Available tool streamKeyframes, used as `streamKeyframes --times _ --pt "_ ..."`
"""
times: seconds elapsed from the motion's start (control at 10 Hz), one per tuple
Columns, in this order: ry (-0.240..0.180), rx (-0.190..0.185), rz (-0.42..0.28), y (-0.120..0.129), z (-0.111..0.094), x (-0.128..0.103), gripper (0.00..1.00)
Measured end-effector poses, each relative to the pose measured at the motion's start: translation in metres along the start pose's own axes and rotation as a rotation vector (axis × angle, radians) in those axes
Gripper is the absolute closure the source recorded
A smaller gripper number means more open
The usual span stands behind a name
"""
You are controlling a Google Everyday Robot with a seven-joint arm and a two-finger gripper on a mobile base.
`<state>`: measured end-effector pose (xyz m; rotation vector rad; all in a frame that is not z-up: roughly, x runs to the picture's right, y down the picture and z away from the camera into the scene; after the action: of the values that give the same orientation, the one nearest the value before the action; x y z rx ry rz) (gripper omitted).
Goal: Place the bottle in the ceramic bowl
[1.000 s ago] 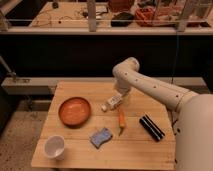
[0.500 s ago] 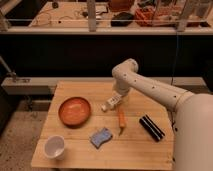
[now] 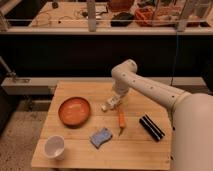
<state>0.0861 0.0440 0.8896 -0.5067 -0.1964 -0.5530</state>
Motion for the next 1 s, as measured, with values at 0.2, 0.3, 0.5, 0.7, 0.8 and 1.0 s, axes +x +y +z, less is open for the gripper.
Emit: streamKeyframes --times 0.2,0.3,0.5,0.7,0.8,1.0 --pt "-0.007 0.001 0.001 -0.002 0.004 -0.002 0.2" --pt "-0.009 0.004 0.004 -0.003 0.006 -0.002 0.2" --pt "-0.017 0.004 0.004 -0.005 0.009 -0.004 0.2" --pt "-0.026 0.007 0.0 -0.009 0.012 -0.009 0.2" --pt "-0.029 0.009 0.001 -0.01 0.014 -0.009 0.2" --pt "-0.035 0.008 0.003 -0.011 0.017 -0.01 0.2"
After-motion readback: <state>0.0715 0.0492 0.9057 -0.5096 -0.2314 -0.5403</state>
